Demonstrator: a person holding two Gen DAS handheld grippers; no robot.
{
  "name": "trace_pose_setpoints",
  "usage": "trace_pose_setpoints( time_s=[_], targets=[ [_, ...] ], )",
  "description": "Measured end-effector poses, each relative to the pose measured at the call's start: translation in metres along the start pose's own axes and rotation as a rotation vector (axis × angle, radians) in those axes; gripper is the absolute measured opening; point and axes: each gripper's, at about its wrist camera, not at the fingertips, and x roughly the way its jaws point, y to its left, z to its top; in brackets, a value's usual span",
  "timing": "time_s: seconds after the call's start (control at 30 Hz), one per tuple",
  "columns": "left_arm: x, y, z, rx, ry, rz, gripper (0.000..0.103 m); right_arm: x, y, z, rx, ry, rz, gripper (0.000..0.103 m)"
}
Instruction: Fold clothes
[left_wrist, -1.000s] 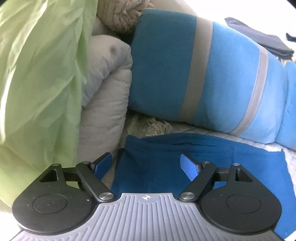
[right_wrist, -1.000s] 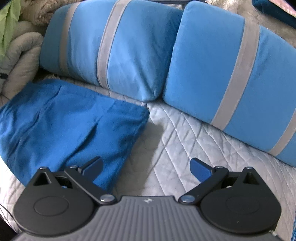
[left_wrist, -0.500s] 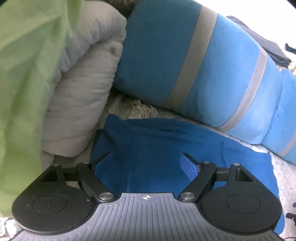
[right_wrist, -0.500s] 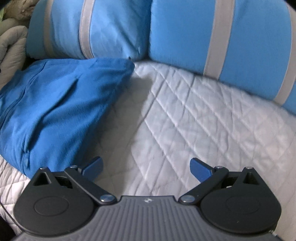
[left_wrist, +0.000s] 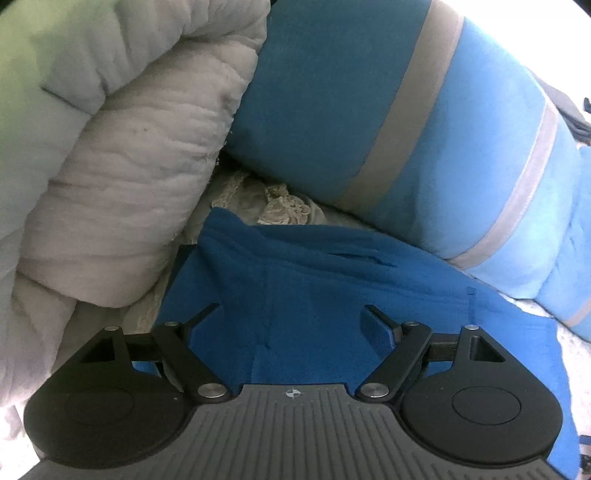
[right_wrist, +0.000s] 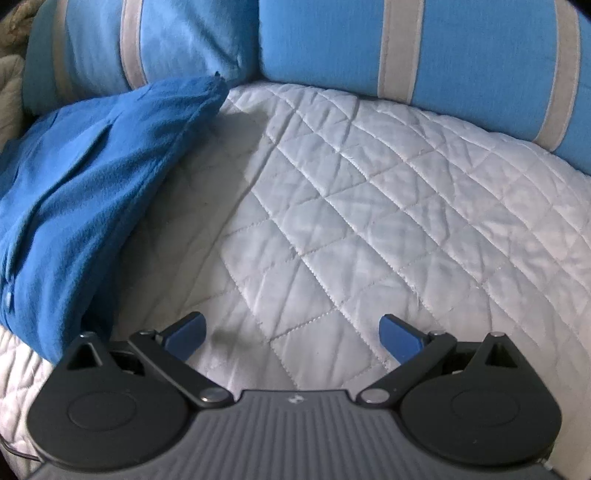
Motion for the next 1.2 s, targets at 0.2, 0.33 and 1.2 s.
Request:
trace_pose_setpoints(
  time_s=[0.2, 0.33, 1.2],
  targets=[
    [0.018, 0.005, -0.012, 0.041, -0.064, -0.016, 0.081, 0.003, -0.003, -0.001, -0.023, 0.008, -0.060, 0.103],
    [0.033, 0.010, -0.025, 0.056, -0.079, -0.028, 0.082, 0.005, -0.007, -0.002, 0.010, 0.009, -0.061, 0.103],
    [0.045, 0.002, -0.044, 0.164, -0.090, -0.007, 0.101, 0.001, -0.016, -0.009, 0.099, -0.100, -0.126, 0.103]
  ],
)
